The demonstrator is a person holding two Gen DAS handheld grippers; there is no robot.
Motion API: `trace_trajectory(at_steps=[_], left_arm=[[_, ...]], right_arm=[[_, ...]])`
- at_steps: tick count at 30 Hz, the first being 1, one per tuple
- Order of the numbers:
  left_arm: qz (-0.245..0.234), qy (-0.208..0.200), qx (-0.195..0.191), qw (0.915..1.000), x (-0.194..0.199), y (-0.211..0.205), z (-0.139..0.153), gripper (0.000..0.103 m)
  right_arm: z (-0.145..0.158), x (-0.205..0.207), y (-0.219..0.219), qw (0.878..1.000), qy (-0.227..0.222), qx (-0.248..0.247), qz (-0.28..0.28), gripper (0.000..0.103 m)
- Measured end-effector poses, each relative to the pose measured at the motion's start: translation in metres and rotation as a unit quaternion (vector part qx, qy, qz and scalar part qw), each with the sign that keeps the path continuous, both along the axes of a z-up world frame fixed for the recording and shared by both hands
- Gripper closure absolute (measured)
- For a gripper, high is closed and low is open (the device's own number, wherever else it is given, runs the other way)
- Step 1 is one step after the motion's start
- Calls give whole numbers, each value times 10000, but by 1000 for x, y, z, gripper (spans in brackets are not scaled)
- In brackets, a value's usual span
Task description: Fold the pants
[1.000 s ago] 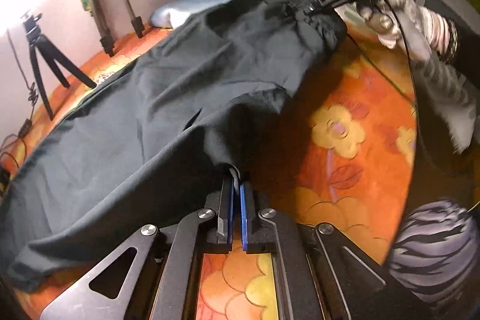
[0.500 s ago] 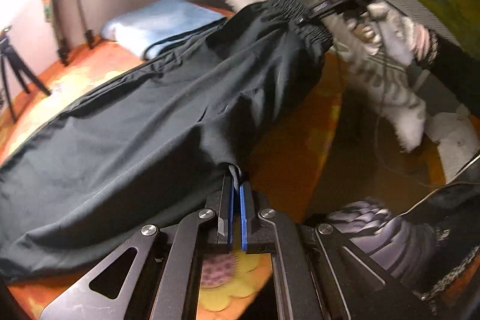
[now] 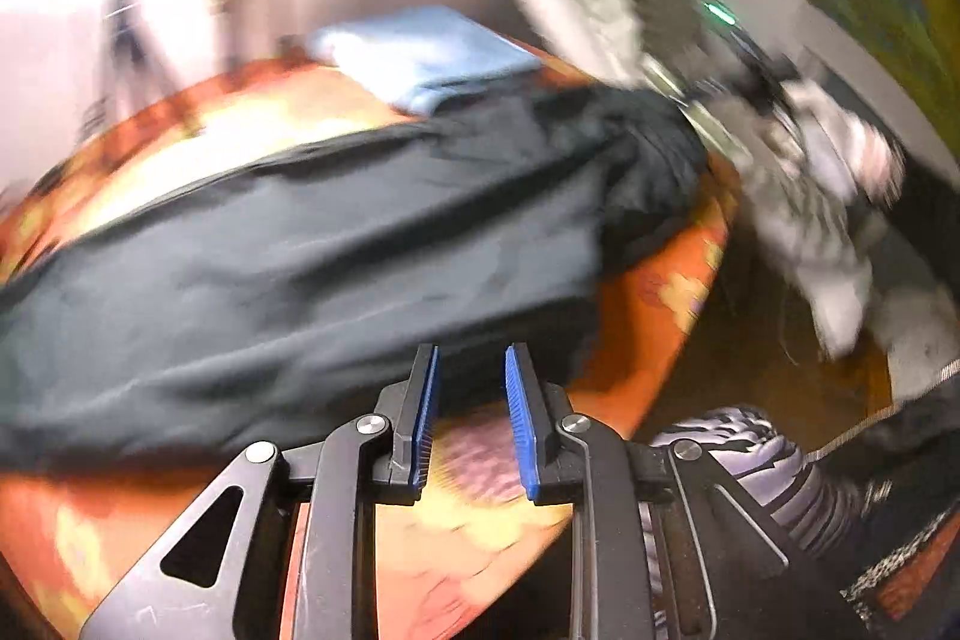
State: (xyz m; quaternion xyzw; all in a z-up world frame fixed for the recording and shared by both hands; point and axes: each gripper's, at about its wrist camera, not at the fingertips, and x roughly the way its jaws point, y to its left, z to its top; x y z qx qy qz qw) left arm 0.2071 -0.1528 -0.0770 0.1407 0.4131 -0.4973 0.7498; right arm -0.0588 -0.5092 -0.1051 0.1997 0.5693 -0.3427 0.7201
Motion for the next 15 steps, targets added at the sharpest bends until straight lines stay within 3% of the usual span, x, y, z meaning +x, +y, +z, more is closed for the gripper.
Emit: trace_trajectory(at_steps=[3,7,11,15], left_arm=[[711,-92,-89,9974,22,45,7,82],[1640,-64,-136,9863,54,103,7,78],[2535,-63,-263,9670,83,161,6,76],[3212,-35,-472,9458,106,209,3,57]], right_arm=[[24,7,19,9992,-128,-314,206,65],[57,38,56,9939,-561,-577,760,64],[74,94,103,9797,-1052,-514,1624,64],[75,157,142,9607,-1397,-392,2368,63]])
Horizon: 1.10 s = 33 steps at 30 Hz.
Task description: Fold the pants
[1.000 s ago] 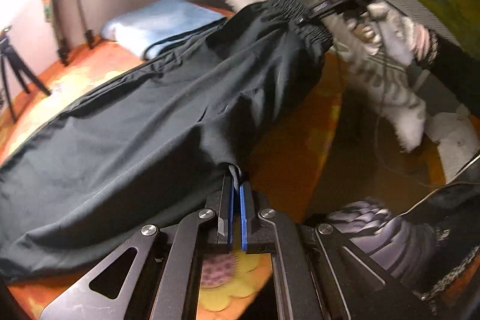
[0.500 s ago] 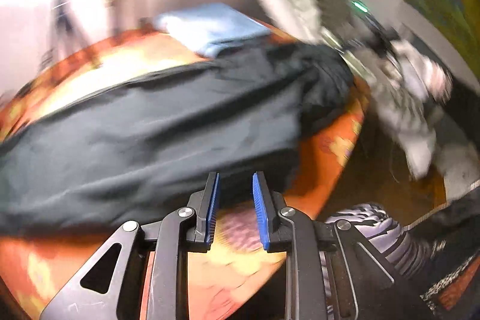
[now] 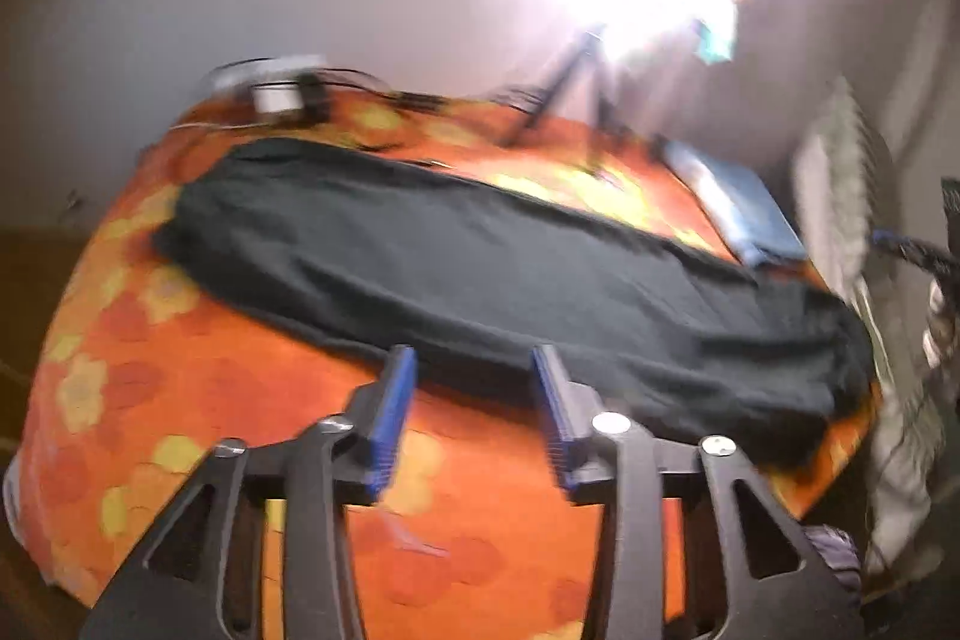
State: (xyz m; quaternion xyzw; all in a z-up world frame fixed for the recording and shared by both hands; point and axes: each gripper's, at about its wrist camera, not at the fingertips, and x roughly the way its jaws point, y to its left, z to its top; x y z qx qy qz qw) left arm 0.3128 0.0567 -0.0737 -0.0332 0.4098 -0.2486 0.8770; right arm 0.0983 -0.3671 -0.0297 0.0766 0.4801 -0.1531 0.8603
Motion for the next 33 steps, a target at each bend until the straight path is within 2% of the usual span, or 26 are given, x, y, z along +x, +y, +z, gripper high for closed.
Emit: trace_trajectory(at_steps=[5,8,13,17,20,24,26,29,33], left_arm=[[544,26,-239,9982,32,43,-8,51],[835,140,-396,9956,52,61,-20,45],[1276,251,-747,9887,82,93,-38,43],[1452,334,-895,9848,106,104,-50,43],[1424,289,-731,9867,119,101,-60,43],[1450,290,-720,9864,130,106,-74,43],[1500,302,-834,9847,136,112,-79,43],[1551,273,-1059,9818,144,118,-81,43],[1536,263,-1084,9818,154,115,-85,43]], right_arm=[[-12,101,59,9943,-166,111,1043,57],[-24,152,100,9856,-127,139,1681,53],[-53,232,157,9713,44,44,2376,51],[-84,294,182,9659,216,186,2573,51],[-108,336,192,9669,273,331,2515,51],[-138,385,210,9663,334,521,2499,50],[-154,412,228,9641,361,453,2593,51],[-173,449,246,9619,386,612,2637,50],[-193,484,259,9602,412,833,2634,51]])
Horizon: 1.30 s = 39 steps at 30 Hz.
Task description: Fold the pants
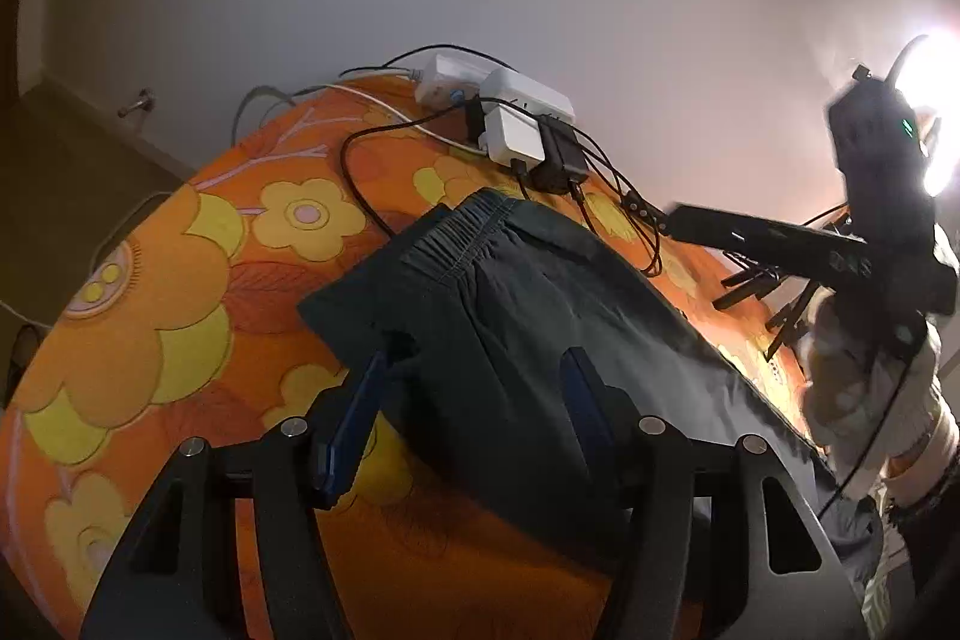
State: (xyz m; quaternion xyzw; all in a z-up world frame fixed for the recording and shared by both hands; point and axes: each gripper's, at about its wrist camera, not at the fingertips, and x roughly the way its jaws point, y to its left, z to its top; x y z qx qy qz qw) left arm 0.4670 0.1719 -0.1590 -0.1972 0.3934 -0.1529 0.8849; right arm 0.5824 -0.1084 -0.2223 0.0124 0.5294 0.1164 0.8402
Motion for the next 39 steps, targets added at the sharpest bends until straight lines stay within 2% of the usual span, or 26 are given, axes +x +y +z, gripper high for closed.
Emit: trace_trajectory(at_steps=[4,6,7,8,10,11,12,14,16,18,20,22,23,24,26,27,31,33,39], left_arm=[[94,84,-67,9999,8,-1,-9,49],[99,59,-14,9999,10,-3,-11,71],[129,43,106,9999,11,-4,-11,87],[140,26,184,9997,11,-5,-12,94],[160,14,235,9996,10,-5,-12,97],[166,-8,328,9993,10,-6,-12,97],[167,-55,459,9988,9,-6,-9,98],[259,-110,652,9975,8,-4,-6,98],[380,-78,626,9973,10,4,-5,98],[282,-22,570,9980,13,8,-6,98],[147,215,463,9986,18,10,-10,94],[321,327,468,9979,18,17,-9,69],[407,245,426,9980,16,23,-6,56],[470,202,405,9979,16,26,-4,56],[525,290,270,9978,20,32,-5,52],[556,400,191,9975,22,35,-7,48],[523,699,179,9960,30,32,-19,48],[568,648,180,9961,30,29,-21,40],[869,626,265,9939,35,18,-24,41]], right_arm=[[-25,27,15,9999,109,49,66,51],[-37,36,22,9997,205,-8,127,51],[-41,37,25,9996,223,-47,162,51],[-47,40,30,9993,287,-87,227,51],[-54,42,34,9985,409,-113,344,66],[-58,44,37,9979,481,-159,410,84],[-62,45,40,9974,520,-242,428,95],[-64,47,42,9974,509,-331,382,96],[-61,50,43,9983,447,-162,332,98],[-56,53,44,9988,395,-60,267,99],[-60,57,49,9977,486,-312,354,99],[-65,57,52,9958,641,-463,453,96],[-68,57,51,9949,766,-443,488,83],[-69,57,50,9947,787,-437,491,62],[-68,54,46,9954,645,-532,476,41],[-69,55,44,9954,638,-526,477,41],[-78,58,34,9953,823,-384,349,41],[-80,58,32,9956,849,-269,304,41],[-83,55,28,9961,839,-138,234,41]])
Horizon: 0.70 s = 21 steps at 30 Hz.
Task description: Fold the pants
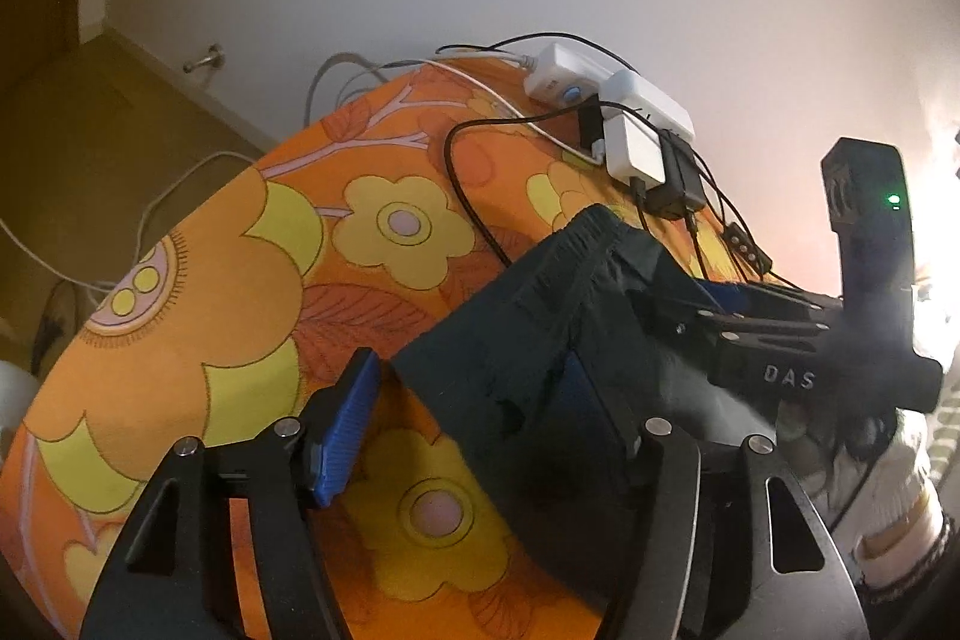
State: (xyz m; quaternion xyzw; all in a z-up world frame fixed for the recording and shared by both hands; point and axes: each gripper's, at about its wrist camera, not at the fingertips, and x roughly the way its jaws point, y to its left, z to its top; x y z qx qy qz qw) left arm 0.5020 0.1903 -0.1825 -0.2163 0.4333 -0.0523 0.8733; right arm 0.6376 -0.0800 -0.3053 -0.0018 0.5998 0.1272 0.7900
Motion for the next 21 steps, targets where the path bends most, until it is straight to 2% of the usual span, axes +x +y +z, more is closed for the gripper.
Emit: trace_trajectory(at_steps=[1,2,3,4,5,6,8,10,11,12,13,16,21], left_arm=[[15,-8,2,10000,1,-2,0,42],[50,-25,-19,10000,1,-4,-1,49],[57,-10,-70,10000,2,-4,-2,61],[64,-25,-103,9999,2,-5,-3,65],[53,-62,-126,9999,2,-7,-5,76],[24,-79,-147,9999,2,-9,-6,82],[7,-202,-48,9998,-2,-13,-5,84],[6,-347,-27,9994,-6,-14,0,86],[4,-430,-27,9991,-9,-13,5,87],[-1,-514,20,9987,-12,-13,10,88],[-20,-582,56,9983,-13,-14,13,88],[-102,-810,220,9964,-23,-13,30,88],[76,-996,70,9950,-34,16,50,88]], right_arm=[[0,0,-1,10000,7,39,-3,41],[0,-1,-2,10000,13,58,-10,41],[0,-2,-2,10000,12,71,-25,41],[1,-2,-2,10000,12,75,-41,41],[1,-2,-3,9999,-1,90,-54,41],[1,-2,-3,9999,-11,95,-55,41],[2,-3,-4,9999,-32,114,-78,45],[2,-4,-3,9999,-43,148,-71,58],[3,-4,-2,9997,-1,231,-49,75],[3,-5,-1,9995,47,318,-27,87],[4,-6,2,9993,83,355,35,91],[12,-12,19,9992,-129,109,357,97],[39,-5,40,9976,-478,225,439,98]])
